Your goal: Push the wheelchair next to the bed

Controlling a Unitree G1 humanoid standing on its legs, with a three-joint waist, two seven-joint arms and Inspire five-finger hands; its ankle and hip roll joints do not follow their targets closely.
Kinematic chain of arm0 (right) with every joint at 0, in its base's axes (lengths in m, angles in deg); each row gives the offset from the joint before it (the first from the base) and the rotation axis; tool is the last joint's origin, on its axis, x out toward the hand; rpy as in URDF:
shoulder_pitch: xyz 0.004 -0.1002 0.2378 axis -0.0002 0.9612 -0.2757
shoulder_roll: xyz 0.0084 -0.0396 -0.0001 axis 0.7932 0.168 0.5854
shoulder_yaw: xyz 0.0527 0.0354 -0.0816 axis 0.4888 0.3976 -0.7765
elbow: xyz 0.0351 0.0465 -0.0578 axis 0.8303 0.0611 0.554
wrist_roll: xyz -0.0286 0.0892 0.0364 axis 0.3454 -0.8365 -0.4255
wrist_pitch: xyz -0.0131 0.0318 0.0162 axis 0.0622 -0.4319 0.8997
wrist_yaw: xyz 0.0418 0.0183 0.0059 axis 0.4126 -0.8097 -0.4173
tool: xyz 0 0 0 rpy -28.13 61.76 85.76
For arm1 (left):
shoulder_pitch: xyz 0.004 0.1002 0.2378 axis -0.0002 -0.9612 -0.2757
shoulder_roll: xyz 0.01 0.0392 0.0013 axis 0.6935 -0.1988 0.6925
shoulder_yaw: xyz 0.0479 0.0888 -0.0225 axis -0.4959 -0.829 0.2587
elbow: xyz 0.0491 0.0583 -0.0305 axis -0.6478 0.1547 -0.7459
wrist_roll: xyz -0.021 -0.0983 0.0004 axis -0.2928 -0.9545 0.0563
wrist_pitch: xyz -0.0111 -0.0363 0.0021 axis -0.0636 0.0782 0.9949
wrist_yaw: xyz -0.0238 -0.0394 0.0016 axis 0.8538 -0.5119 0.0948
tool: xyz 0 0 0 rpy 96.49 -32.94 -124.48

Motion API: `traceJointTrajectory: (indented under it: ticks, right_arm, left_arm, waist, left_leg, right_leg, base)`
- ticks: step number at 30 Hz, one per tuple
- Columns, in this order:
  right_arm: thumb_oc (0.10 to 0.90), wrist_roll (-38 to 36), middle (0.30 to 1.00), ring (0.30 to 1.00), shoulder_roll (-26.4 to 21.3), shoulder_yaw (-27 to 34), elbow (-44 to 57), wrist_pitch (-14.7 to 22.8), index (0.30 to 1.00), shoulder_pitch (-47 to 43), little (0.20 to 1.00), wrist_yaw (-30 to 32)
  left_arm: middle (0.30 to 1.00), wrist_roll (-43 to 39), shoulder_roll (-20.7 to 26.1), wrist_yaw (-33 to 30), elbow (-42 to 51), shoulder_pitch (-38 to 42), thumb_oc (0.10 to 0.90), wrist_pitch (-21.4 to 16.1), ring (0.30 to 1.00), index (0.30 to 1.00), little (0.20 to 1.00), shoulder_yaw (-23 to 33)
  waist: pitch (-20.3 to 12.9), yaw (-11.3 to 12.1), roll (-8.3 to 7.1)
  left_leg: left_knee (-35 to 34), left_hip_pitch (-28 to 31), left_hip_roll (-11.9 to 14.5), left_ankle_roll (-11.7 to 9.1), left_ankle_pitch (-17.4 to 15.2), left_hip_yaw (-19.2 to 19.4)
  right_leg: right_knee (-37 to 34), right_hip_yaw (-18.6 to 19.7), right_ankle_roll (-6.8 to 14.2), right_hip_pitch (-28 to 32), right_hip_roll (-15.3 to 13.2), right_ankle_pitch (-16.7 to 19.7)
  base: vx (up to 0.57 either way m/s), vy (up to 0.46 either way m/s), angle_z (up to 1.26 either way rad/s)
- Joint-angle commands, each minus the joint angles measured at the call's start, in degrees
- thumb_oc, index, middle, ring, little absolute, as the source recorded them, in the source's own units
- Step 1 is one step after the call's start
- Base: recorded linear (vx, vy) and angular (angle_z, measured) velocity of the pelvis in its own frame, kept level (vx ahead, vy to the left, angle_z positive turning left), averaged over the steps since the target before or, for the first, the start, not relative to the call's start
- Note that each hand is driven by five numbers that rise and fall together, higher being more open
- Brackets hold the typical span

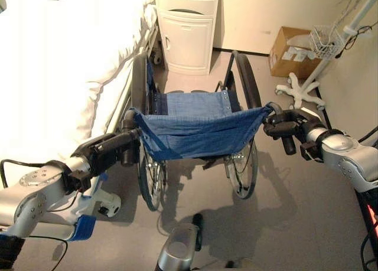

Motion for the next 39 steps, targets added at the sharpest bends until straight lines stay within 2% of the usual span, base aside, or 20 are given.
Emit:
traceJointTrajectory:
  ticks: [1, 2, 3, 4, 5, 6, 7, 10, 11, 15, 18, 22, 24, 25, 26, 27, 28, 29, 32, 39]
  right_arm:
    - [0.4, -3.2, 0.3, 0.3, 1.9, 0.9, 10.8, 7.8, 0.3, 0.3, 0.3, -5.1]
    - [0.4, -3.7, 0.3, 0.3, 1.1, 1.3, 11.3, 7.8, 0.3, 0.4, 0.3, -5.1]
    - [0.4, -3.8, 0.3, 0.3, 0.8, 1.5, 11.2, 7.8, 0.3, 0.3, 0.3, -5.2]
    - [0.4, -4.3, 0.3, 0.3, 0.0, 1.7, 10.8, 8.2, 0.3, -0.4, 0.3, -5.6]
    - [0.4, -4.9, 0.3, 0.3, -0.7, 1.4, 10.3, 8.3, 0.3, -1.5, 0.3, -6.0]
    - [0.4, -5.7, 0.3, 0.3, -1.5, 0.7, 9.8, 8.2, 0.3, -3.4, 0.3, -6.1]
    - [0.4, -5.8, 0.3, 0.3, -1.7, 0.4, 9.7, 8.1, 0.3, -4.0, 0.3, -6.2]
    - [0.4, -6.8, 0.3, 0.3, -3.5, -0.6, 10.1, 8.2, 0.3, -6.8, 0.3, -6.7]
    - [0.4, -6.8, 0.3, 0.3, -3.8, -0.2, 10.8, 7.9, 0.3, -7.3, 0.3, -7.1]
    - [0.4, -6.3, 0.3, 0.3, -3.7, 1.5, 11.9, 7.5, 0.3, -6.6, 0.3, -8.3]
    - [0.4, -6.6, 0.3, 0.3, -4.4, 1.5, 10.7, 8.4, 0.3, -6.3, 0.3, -9.4]
    - [0.4, -6.2, 0.3, 0.3, -4.0, -0.1, 10.7, 8.5, 0.3, -7.2, 0.3, -9.9]
    - [0.4, -5.6, 0.3, 0.3, -3.3, -0.6, 11.1, 8.3, 0.3, -7.0, 0.3, -9.7]
    - [0.4, -5.6, 0.3, 0.3, -3.2, -0.9, 11.7, 7.6, 0.3, -7.1, 0.3, -9.1]
    - [0.4, -5.6, 0.3, 0.3, -3.1, -1.0, 11.7, 7.4, 0.3, -7.2, 0.3, -8.8]
    - [0.4, -5.3, 0.3, 0.3, -2.9, -1.5, 11.7, 7.0, 0.3, -7.5, 0.3, -8.1]
    - [0.4, -5.1, 0.3, 0.3, -2.6, -1.9, 11.4, 6.9, 0.3, -7.8, 0.3, -7.8]
    - [0.4, -4.7, 0.3, 0.3, -2.1, -2.1, 10.9, 6.8, 0.3, -7.9, 0.3, -7.4]
    - [0.4, -5.5, 0.3, 0.3, -3.0, -1.8, 10.2, 8.1, 0.3, -7.9, 0.3, -7.3]
    - [0.4, -4.1, 0.3, 0.3, -1.8, 0.0, 9.5, 8.4, 0.3, -6.0, 0.3, -6.1]
  left_arm:
    - [0.3, -2.5, 3.8, 0.6, -2.7, 10.0, 0.4, -6.6, 0.3, 0.3, 0.3, 4.6]
    - [0.3, -3.3, 5.0, 0.4, -2.8, 10.5, 0.4, -6.9, 0.3, 0.3, 0.3, 4.1]
    - [0.3, -3.5, 5.2, 0.5, -2.9, 10.7, 0.4, -7.0, 0.3, 0.3, 0.3, 3.9]
    - [0.3, -4.1, 5.4, 0.3, -3.1, 11.1, 0.4, -7.8, 0.3, 0.3, 0.3, 3.3]
    - [0.3, -4.4, 5.3, -0.3, -3.3, 11.8, 0.4, -8.6, 0.3, 0.3, 0.3, 2.5]
    - [0.3, -4.5, 4.9, -1.4, -3.4, 12.9, 0.4, -9.5, 0.3, 0.3, 0.3, 1.6]
    - [0.3, -4.4, 4.7, -1.8, -3.4, 13.4, 0.4, -9.7, 0.3, 0.3, 0.3, 1.2]
    - [0.3, -4.5, 3.8, -6.0, -2.5, 16.6, 0.4, -11.1, 0.3, 0.3, 0.3, -1.2]
    - [0.3, -4.7, 3.3, -7.8, -2.6, 18.3, 0.4, -11.3, 0.3, 0.3, 0.3, -2.3]
    - [0.3, -4.2, 2.0, -9.8, -3.2, 20.8, 0.4, -11.5, 0.3, 0.3, 0.3, -4.0]
    - [0.3, -2.5, 1.1, -9.6, -3.9, 20.8, 0.4, -11.5, 0.3, 0.3, 0.3, -4.5]
    - [0.3, -3.7, -0.3, -10.5, -3.7, 18.2, 0.4, -11.5, 0.3, 0.3, 0.3, -3.0]
    - [0.3, -4.0, -1.4, -11.4, -3.8, 18.0, 0.4, -11.1, 0.3, 0.3, 0.3, -3.2]
    - [0.3, -4.0, -2.1, -12.1, -3.7, 17.7, 0.4, -11.4, 0.3, 0.3, 0.3, -3.4]
    - [0.3, -4.1, -2.2, -12.1, -3.7, 17.5, 0.4, -11.6, 0.3, 0.3, 0.3, -3.5]
    - [0.3, -4.1, -2.8, -12.2, -3.6, 17.0, 0.4, -12.2, 0.3, 0.3, 0.3, -3.6]
    - [0.3, -3.7, -3.3, -11.9, -3.7, 16.7, 0.4, -12.6, 0.3, 0.3, 0.3, -3.5]
    - [0.3, -2.7, -4.2, -11.2, -3.9, 16.3, 0.4, -12.9, 0.3, 0.3, 0.3, -3.5]
    - [0.3, -0.7, -5.3, -10.7, -3.8, 15.8, 0.4, -13.4, 0.3, 0.3, 0.3, -3.1]
    - [0.3, -1.7, -4.4, -10.1, -3.8, 16.9, 0.4, -12.8, 0.3, 0.3, 0.3, -2.6]
  waist:
    - [-9.1, -4.7, 2.09]
    - [-8.6, -5.2, 2.17]
    - [-8.5, -5.3, 2.45]
    - [-7.8, -5.6, 2.7]
    - [-6.9, -5.9, 2.84]
    - [-5.8, -6.4, 3.05]
    - [-5.4, -6.6, 3.06]
    - [-3.2, -8.8, 3.1]
    - [-2.5, -10.1, 3.01]
    - [-1.9, -12.3, 2.66]
    - [-2.7, -13.0, 1.65]
    - [-2.4, -13.3, 1.86]
    - [-2.2, -13.6, 2.11]
    - [-2.2, -13.7, 2.35]
    - [-2.3, -13.7, 2.48]
    - [-2.6, -13.5, 2.94]
    - [-2.6, -13.3, 3.15]
    - [-2.7, -13.1, 3.47]
    - [-3.0, -13.4, 3.83]
    - [-3.4, -13.2, 4.51]
  left_leg:
    - [-1.4, -4.1, -4.1, -2.9, 2.4, -8.4]
    - [0.2, -4.7, -4.1, -3.8, 2.0, -8.6]
    - [0.6, -5.1, -3.8, -4.2, 2.1, -8.7]
    - [2.9, -6.3, -3.3, -5.5, 2.8, -8.8]
    - [4.8, -7.2, -3.0, -6.5, 3.6, -9.0]
    - [6.1, -7.9, -2.6, -7.4, 4.0, -9.2]
    - [6.3, -7.9, -2.6, -7.6, 3.9, -9.2]
    - [5.2, -6.0, -2.2, -8.1, 1.3, -9.5]
    - [3.8, -4.1, -1.9, -8.0, -0.4, -9.6]
    - [4.0, -0.8, -1.0, -7.7, -2.2, -10.1]
    - [12.6, -1.3, 0.5, -8.3, -1.8, -10.3]
    - [23.9, -4.5, 1.4, -9.4, 1.2, -11.8]
    - [21.5, -3.8, 2.7, -10.0, 2.3, -11.3]
    - [16.0, -2.0, 4.3, -10.6, 3.4, -10.0]
    - [13.4, -1.2, 4.9, -10.7, 3.6, -9.5]
    - [5.7, 0.6, 5.9, -10.8, 3.8, -8.7]
    - [1.1, 1.9, 6.0, -10.9, 4.3, -8.4]
    - [-1.2, 2.3, 6.7, -11.3, 5.1, -8.3]
    - [-7.0, 5.1, 6.2, -11.2, 3.6, -8.5]
    - [-11.0, 7.6, 4.9, -11.0, 2.9, -8.7]
  right_leg:
    - [-14.5, -3.8, -5.3, 5.7, 6.2, 8.8]
    - [-19.9, -4.1, -6.7, 5.6, 5.8, 5.7]
    - [-22.4, -4.1, -7.4, 5.4, 6.0, 4.8]
    - [-29.4, -4.0, -9.0, 5.7, 5.6, 3.0]
    - [-34.2, -4.0, -9.4, 5.6, 4.9, 3.9]
    - [-38.4, -4.1, -9.1, 5.1, 3.8, 6.4]
    - [-39.8, -4.2, -8.9, 4.7, 3.4, 7.5]
    - [-46.2, -3.3, -6.7, 0.9, 0.8, 14.8]
    - [-46.8, -2.5, -5.7, -1.2, 0.0, 17.1]
    - [-44.8, 0.5, -5.7, -3.5, 0.6, 17.3]
    - [-43.4, -0.4, -7.5, -3.4, 1.4, 15.8]
    - [-41.5, -1.9, -9.6, -3.4, 2.2, 14.5]
    - [-41.3, -2.8, -9.9, -3.0, 2.7, 14.1]
    - [-41.7, -3.7, -9.8, -2.4, 3.0, 13.8]
    - [-41.8, -4.0, -9.7, -2.3, 3.0, 13.7]
    - [-42.2, -4.9, -9.1, -2.1, 2.9, 13.7]
    - [-42.5, -5.1, -8.8, -1.6, 2.7, 13.7]
    - [-42.8, -5.4, -8.6, -1.4, 2.6, 13.6]
    - [-43.5, -5.6, -7.8, -1.6, 1.9, 13.7]
    - [-45.3, -6.0, -6.3, -1.0, 0.5, 15.3]
  base:
    - [0.17, -0.002, 0.0]
    - [0.12, -0.025, -0.14]
    - [0.12, -0.069, -0.18]
    - [0.06, -0.073, -0.27]
    - [0.03, -0.08, -0.23]
    - [0.0, -0.05, -0.14]
    - [-0.03, -0.04, 0.28]
    - [-0.01, -0.068, 0.38]
    - [0.08, -0.137, -0.11]
    - [0.19, -0.162, -0.04]
    - [0.28, -0.181, 0.3]
    - [0.19, -0.081, 0.22]
    - [0.17, 0.011, -0.25]
    - [0.14, 0.058, -0.3]
    - [0.15, 0.127, -0.06]
    - [0.12, 0.14, 0.03]
    - [0.17, 0.169, 0.06]
    - [0.14, 0.127, -0.04]
    - [0.07, 0.126, -0.18]
    - [0.05, 0.087, 0.06]
